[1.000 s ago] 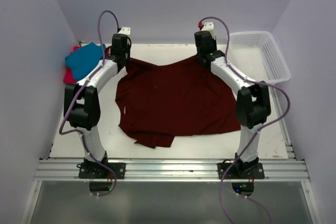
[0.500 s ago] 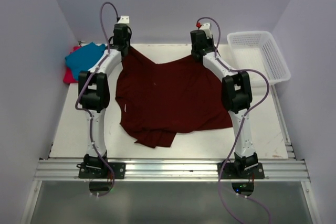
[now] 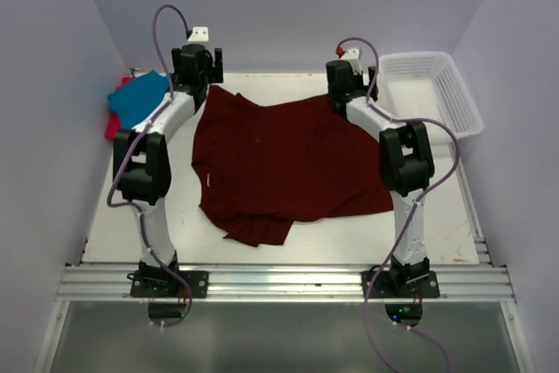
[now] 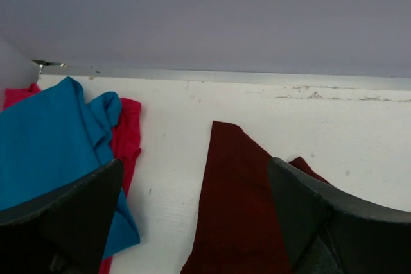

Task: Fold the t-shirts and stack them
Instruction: Flatten out the tshirt

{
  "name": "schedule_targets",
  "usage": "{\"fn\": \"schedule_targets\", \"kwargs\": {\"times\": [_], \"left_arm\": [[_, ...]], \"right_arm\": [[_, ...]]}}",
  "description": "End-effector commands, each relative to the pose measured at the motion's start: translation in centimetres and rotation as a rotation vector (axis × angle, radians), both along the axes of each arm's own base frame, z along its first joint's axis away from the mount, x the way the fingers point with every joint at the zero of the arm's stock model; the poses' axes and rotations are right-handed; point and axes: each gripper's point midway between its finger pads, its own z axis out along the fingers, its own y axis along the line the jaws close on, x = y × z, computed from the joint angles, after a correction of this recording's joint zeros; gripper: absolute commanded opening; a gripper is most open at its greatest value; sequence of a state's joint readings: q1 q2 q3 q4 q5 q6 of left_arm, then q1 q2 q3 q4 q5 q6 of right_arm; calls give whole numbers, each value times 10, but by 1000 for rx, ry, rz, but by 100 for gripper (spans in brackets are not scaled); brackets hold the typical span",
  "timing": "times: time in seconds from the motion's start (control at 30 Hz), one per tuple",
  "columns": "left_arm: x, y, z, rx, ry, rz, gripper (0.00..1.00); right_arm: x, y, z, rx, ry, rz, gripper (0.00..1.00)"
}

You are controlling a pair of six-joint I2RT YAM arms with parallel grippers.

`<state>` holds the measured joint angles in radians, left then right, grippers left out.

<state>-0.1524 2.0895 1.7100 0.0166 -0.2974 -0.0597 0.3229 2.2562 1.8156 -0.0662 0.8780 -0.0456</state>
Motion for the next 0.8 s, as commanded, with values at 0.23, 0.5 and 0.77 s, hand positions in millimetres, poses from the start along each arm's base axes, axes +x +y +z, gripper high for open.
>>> {"fn": "schedule_targets", "kwargs": {"times": [0.23,0.5,0.77], "left_arm": [[-126,-71,7,-180,61,-70,0],[-190,-55,-78,-216,242,3,0],[-198,-54,-124,-224,336,41,0]], "right_arm": [[-91,37,58,315,-115,131,0],[-131,50,-10,377,107,176,0],[-147,60,-64,428,273,164,0]]}}
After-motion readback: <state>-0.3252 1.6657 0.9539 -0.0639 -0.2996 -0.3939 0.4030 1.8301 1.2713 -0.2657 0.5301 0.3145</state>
